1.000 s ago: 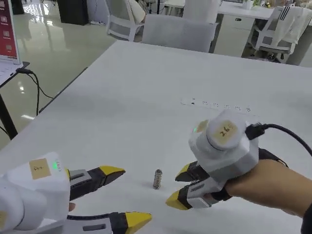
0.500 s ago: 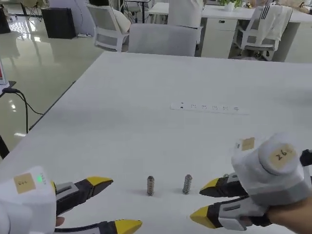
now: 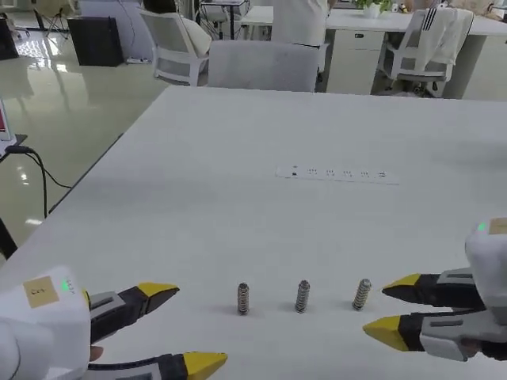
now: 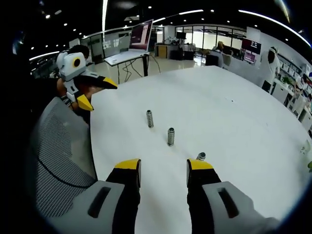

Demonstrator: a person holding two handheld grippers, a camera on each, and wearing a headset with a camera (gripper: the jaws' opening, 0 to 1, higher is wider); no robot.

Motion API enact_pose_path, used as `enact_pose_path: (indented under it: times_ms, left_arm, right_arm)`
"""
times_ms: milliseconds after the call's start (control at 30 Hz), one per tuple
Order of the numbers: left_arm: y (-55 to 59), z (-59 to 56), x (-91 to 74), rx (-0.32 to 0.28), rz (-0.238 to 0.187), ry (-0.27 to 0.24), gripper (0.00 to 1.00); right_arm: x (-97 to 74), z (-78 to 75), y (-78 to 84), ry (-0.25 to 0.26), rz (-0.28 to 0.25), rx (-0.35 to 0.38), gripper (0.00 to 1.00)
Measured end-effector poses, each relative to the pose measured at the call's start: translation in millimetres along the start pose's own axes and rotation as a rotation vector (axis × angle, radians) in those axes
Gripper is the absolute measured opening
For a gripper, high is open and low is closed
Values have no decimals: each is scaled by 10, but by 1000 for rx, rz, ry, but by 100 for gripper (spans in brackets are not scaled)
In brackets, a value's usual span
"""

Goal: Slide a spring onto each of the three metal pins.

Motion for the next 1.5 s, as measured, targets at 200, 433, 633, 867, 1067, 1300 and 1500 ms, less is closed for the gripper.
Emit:
enact_pose_path:
  times_ms: [200,433,633,867,1067,1300,1500]
  left_arm:
    - [35,29,42,0,4,2,56]
    - [83,52,88,-28,-5,10,61]
    - [135,61,100,-57,-1,14,63]
    - [137,68,124,-67,-9,26,65]
    - [140,62,155,-67,-21,38,66]
    - [139,12,214,-57,-25,62,66]
    - [128,-13,219,-55,-35,71,66]
  right_arm:
    - [-22,-113,73,17,-44,27,41]
    - [10,-120,109,18,-65,45,47]
    - [40,-111,118,31,-76,53,50]
    - [57,-112,155,45,-75,61,52]
    - [56,-114,178,62,-69,61,53]
    - [50,-113,189,87,-66,73,54]
    - [22,-73,206,104,-62,84,54]
Point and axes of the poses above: the centre of the closed fingertips' face, and the gripper's own axes: x roughly forward along the fingers, z roughly to its left, y roughly out of its underside, the point moved 1 cm from there along -x, roughly backward along the fingers, and after that the axes turned 7 degrees about y, right-handed, at the moved point
